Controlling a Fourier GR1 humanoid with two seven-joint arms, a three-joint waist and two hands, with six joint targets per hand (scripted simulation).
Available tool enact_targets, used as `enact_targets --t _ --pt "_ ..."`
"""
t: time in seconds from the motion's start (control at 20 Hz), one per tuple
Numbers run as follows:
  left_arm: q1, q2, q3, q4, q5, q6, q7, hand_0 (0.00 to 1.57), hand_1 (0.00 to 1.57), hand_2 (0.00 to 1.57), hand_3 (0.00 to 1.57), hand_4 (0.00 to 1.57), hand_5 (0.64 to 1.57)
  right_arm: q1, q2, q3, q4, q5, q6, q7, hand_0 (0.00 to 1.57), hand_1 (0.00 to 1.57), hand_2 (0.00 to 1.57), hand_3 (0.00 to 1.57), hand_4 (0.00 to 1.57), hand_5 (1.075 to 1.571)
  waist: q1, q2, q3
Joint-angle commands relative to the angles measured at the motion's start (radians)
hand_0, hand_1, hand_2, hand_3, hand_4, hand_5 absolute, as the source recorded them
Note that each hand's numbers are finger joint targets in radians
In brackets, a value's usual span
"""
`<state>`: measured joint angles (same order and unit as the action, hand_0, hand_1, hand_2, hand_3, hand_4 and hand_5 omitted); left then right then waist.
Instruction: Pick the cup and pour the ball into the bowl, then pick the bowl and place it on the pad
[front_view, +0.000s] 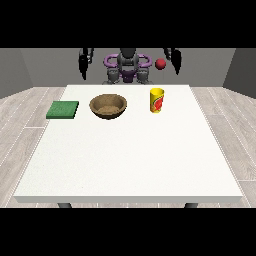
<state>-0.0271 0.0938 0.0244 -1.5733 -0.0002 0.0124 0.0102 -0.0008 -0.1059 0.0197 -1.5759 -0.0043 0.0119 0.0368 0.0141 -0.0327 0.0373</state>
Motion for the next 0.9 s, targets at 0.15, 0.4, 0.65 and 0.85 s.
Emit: enact_targets --t 0.15,0.4,0.65,0.85 --pt "-0.021 0.047 0.008 -0.088 0.005 -0.015 0.081 0.0 0.0 0.0 0.0 0.0 1.524 -0.015 -0.034 -0.014 -0.087 -0.008 0.0 0.079 0.0 0.0 0.0 0.0 0.0 1.568 -0.01 -0.231 -0.0272" --pt "0.181 -0.09 -0.116 -0.177 0.219 -0.079 0.042 0.0 0.0 0.0 0.0 0.0 1.53 0.083 0.016 -0.1 -0.054 -0.102 -0.02 0.003 0.0 0.0 0.0 0.0 0.0 1.568 0.053 -0.311 -0.0374" --pt "0.233 -0.092 -0.242 -0.319 0.105 0.014 -0.017 0.0 0.0 0.0 0.0 0.0 1.507 0.072 0.002 -0.151 -0.053 -0.123 0.001 -0.108 0.0 0.0 0.0 0.0 0.0 1.566 0.058 -0.155 -0.0371" --pt "0.145 -0.036 -0.146 -0.3 0.078 -0.016 -0.057 0.0 0.0 0.0 0.0 0.0 1.453 0.027 0.009 -0.121 -0.056 -0.121 0.028 -0.109 0.0 0.0 0.0 0.0 0.0 1.566 0.032 -0.064 -0.0373"
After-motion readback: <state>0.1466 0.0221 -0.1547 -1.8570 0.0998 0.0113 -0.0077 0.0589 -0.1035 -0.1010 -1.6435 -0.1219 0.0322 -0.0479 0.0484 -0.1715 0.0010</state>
